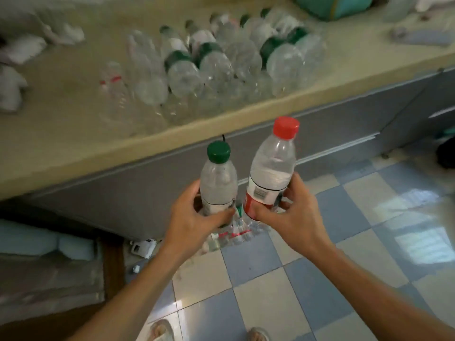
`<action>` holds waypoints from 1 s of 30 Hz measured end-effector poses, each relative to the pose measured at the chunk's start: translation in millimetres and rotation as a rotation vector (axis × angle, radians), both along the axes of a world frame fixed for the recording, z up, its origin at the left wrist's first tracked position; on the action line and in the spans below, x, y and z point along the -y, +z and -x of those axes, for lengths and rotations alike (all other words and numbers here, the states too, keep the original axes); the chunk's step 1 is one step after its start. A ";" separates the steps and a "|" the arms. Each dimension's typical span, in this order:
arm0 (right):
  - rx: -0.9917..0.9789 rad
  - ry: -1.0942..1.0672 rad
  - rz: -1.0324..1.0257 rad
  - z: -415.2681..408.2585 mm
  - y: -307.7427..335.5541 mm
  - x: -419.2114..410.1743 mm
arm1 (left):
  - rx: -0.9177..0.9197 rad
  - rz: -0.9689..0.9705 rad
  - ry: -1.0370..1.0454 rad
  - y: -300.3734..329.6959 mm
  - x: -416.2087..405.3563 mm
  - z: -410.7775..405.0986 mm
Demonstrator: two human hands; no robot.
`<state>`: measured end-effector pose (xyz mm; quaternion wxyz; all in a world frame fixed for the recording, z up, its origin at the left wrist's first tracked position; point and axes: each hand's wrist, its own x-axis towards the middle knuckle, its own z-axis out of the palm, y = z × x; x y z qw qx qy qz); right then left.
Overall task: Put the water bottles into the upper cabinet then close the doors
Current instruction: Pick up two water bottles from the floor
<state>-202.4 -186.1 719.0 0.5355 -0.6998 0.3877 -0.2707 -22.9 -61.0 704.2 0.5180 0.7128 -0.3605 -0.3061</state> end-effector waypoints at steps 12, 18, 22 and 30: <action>0.226 0.246 0.307 -110.0 350.3 11.8 | 0.227 0.270 0.298 362.2 -20.9 -83.7; 0.349 0.304 0.401 -207.0 474.4 11.7 | 0.257 0.389 0.404 489.9 -31.7 -170.1; 0.466 0.291 0.456 -279.4 555.1 20.5 | 0.339 0.488 0.434 574.2 -23.0 -242.3; 0.659 0.205 0.492 -423.8 699.2 65.5 | 0.489 0.684 0.502 723.6 27.2 -372.6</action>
